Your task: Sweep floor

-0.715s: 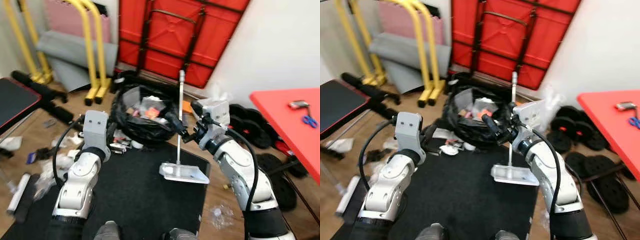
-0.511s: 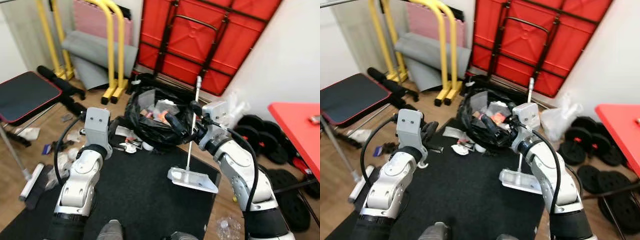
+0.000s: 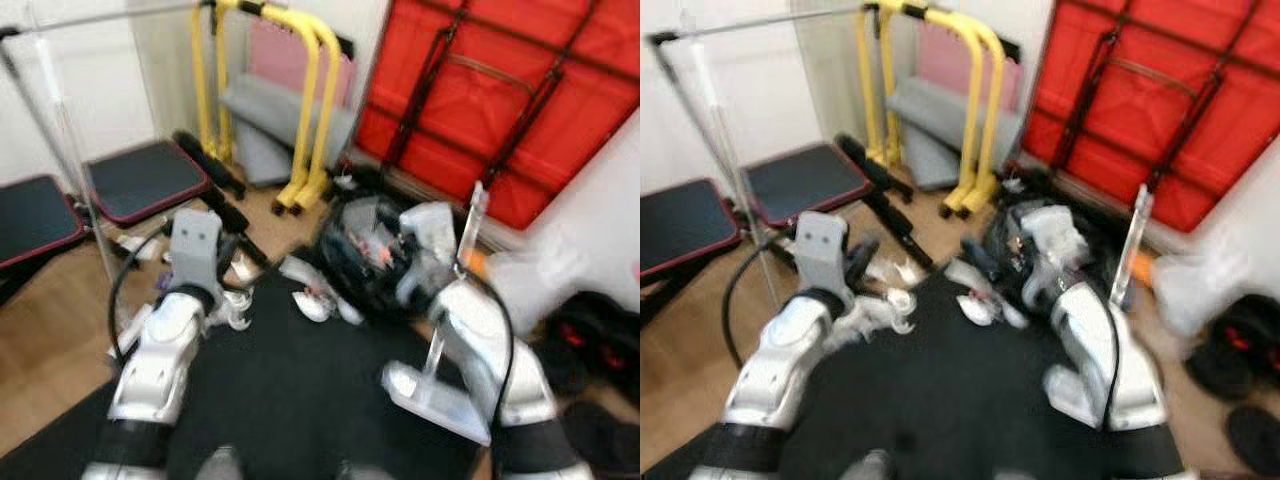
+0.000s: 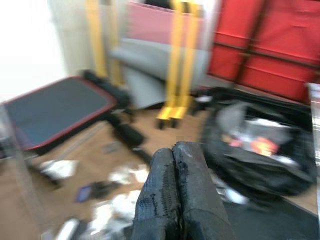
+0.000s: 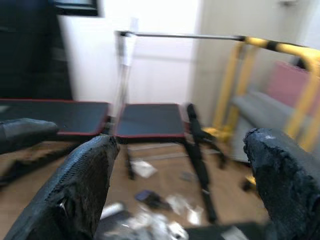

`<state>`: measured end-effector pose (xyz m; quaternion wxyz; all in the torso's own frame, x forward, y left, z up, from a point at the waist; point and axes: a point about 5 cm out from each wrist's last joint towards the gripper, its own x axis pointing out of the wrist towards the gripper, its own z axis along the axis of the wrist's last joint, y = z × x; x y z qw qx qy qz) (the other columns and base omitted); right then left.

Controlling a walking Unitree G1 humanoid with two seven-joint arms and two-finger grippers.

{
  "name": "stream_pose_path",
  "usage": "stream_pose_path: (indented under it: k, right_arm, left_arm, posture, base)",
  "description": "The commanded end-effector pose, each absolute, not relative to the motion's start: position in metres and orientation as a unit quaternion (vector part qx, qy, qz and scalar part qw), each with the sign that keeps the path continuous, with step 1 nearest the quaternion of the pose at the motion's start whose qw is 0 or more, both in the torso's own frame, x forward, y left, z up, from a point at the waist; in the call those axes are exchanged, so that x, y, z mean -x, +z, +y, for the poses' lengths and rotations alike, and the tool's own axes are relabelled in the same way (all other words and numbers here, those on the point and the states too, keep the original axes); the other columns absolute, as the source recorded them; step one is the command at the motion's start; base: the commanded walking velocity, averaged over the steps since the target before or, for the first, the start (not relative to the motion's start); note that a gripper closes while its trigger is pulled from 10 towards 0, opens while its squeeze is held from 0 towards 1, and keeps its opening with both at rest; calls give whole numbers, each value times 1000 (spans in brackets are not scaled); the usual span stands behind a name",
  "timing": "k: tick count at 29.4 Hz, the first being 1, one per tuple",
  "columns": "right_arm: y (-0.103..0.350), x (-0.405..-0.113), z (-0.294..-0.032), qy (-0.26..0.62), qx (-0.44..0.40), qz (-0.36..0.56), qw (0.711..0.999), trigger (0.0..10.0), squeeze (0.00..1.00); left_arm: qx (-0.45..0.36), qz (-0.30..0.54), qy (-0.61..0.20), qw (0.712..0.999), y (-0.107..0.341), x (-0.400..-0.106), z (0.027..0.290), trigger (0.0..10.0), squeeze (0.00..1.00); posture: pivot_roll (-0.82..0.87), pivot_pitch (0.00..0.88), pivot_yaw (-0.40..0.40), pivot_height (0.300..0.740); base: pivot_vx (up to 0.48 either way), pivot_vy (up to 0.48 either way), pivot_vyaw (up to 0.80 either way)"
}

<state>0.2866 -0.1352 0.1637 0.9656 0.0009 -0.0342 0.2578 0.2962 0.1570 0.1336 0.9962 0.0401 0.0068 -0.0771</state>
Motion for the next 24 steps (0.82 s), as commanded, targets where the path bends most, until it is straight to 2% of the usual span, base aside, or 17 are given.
stream_pose_path:
  k: [1, 10, 15, 19, 24]
  right_arm:
    - [162, -286, -138, 253, 7, -33, 967, 10000, 0]
    - [159, -291, -142, 225, 10, -30, 974, 10000, 0]
    - [159, -293, -144, 207, 11, -33, 978, 10000, 0]
    - [160, -294, -145, 201, 7, -36, 979, 10000, 0]
    - [158, -290, -142, 227, 25, -27, 973, 10000, 0]
  left_arm:
    - [-37, 11, -97, 995, 130, -294, 151, 10000, 0]
    - [-46, 13, -118, 992, 128, -293, 148, 10000, 0]
    - [-46, 16, -123, 991, 127, -292, 148, 10000, 0]
    - [-46, 16, -126, 991, 127, -292, 148, 10000, 0]
    - [-47, 16, -130, 990, 127, -292, 147, 10000, 0]
  posture:
    - [-115, 46, -157, 740]
    - [-103, 31, -156, 740]
    - [-100, 23, -155, 740]
    - [-102, 27, -154, 740]
    - [-102, 30, -158, 740]
  base:
    - [0, 0, 781]
    - [0, 0, 776]
    - [255, 0, 624]
    - [377, 0, 0]
    - [387, 0, 793]
